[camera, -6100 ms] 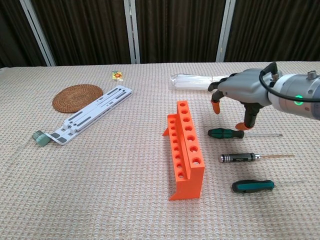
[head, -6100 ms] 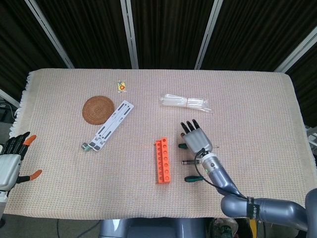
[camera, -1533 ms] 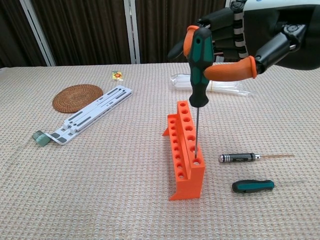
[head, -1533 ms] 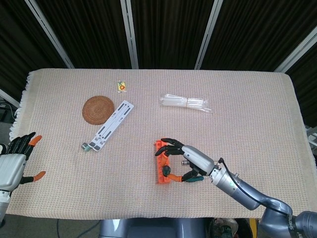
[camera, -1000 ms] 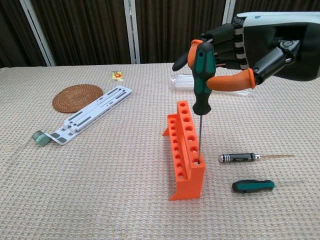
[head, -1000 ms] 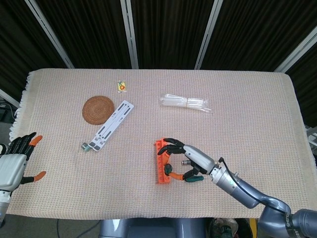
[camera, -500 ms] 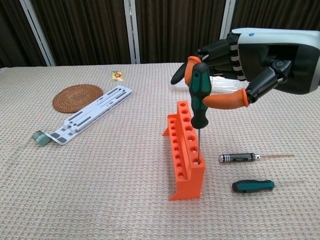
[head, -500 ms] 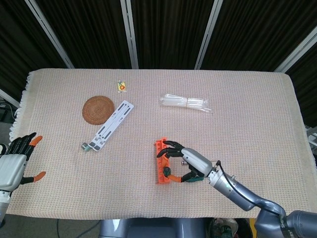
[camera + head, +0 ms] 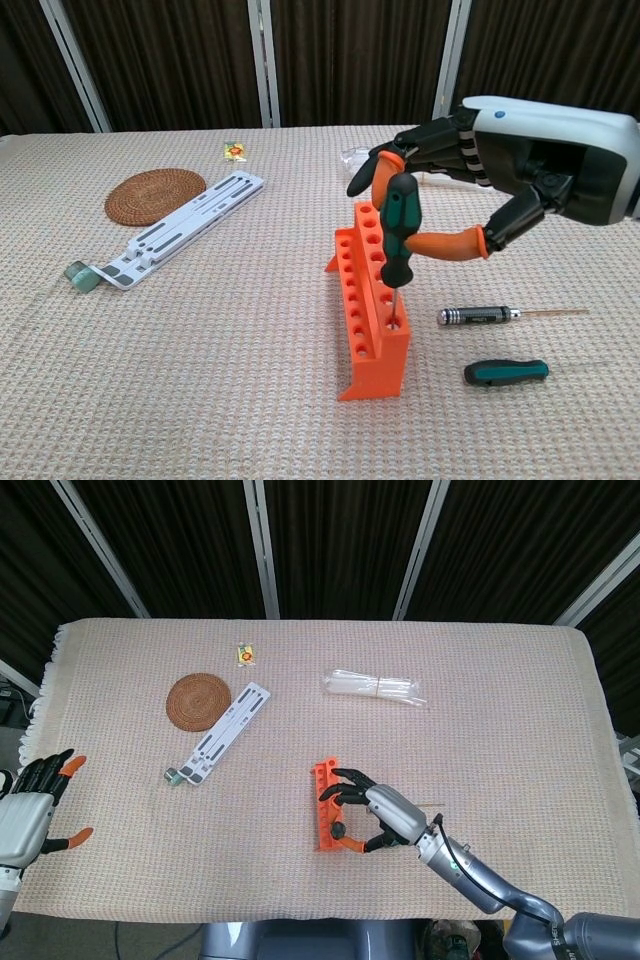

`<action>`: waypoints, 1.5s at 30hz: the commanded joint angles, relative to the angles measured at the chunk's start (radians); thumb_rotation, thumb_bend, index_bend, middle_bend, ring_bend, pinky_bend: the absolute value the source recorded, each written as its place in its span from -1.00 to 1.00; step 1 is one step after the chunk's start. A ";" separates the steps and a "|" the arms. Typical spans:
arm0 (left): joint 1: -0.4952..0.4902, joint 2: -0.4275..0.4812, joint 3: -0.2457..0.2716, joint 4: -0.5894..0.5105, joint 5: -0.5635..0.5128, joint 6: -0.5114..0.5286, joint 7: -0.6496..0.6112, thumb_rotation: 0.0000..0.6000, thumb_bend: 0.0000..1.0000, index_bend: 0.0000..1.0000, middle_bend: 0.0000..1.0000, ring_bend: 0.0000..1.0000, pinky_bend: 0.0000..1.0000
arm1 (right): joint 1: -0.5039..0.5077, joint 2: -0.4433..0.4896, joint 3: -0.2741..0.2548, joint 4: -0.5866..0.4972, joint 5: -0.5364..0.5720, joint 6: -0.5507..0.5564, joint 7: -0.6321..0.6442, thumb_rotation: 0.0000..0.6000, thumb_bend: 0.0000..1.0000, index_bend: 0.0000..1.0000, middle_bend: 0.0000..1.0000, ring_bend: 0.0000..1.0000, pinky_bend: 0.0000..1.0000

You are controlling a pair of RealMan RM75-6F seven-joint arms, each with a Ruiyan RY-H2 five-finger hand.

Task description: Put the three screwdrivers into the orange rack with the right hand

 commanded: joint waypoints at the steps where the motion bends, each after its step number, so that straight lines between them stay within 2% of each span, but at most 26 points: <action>1: -0.001 0.000 0.000 -0.001 0.002 -0.001 0.000 1.00 -0.70 -0.83 -1.00 -1.00 -1.00 | -0.002 -0.004 -0.004 0.003 -0.003 0.004 -0.001 1.00 -0.28 0.29 -0.51 -1.00 -1.00; 12: 0.004 0.006 0.003 -0.003 0.011 0.008 -0.003 1.00 -0.70 -0.84 -1.00 -1.00 -1.00 | -0.024 -0.066 -0.017 0.048 -0.013 0.047 -0.044 1.00 -0.29 0.28 -0.51 -1.00 -1.00; 24: 0.008 0.005 0.005 -0.005 0.016 0.014 -0.004 1.00 -0.70 -0.83 -1.00 -1.00 -1.00 | -0.032 -0.119 -0.034 0.090 0.003 0.040 -0.025 1.00 -0.30 0.25 -0.52 -1.00 -1.00; 32: 0.009 0.005 0.004 -0.004 0.014 0.015 -0.005 1.00 -0.70 -0.84 -1.00 -1.00 -1.00 | -0.033 -0.137 -0.039 0.108 0.018 0.026 -0.026 1.00 -0.30 0.17 -0.58 -1.00 -1.00; 35: 0.010 0.006 0.006 -0.003 0.016 0.015 -0.005 1.00 -0.70 -0.83 -1.00 -1.00 -1.00 | -0.035 -0.141 -0.038 0.112 0.022 0.027 -0.028 1.00 -0.34 0.05 -0.62 -1.00 -1.00; 41: 0.012 0.006 0.007 -0.001 0.019 0.018 -0.009 1.00 -0.70 -0.83 -1.00 -1.00 -1.00 | -0.035 -0.131 -0.042 0.107 0.019 0.023 -0.034 1.00 -0.43 -0.33 -0.70 -1.00 -1.00; 45: 0.011 0.007 0.005 -0.001 0.022 0.019 -0.012 1.00 -0.70 -0.83 -1.00 -1.00 -1.00 | -0.038 -0.117 -0.045 0.096 0.012 0.029 -0.043 1.00 -0.60 -0.63 -0.80 -1.00 -1.00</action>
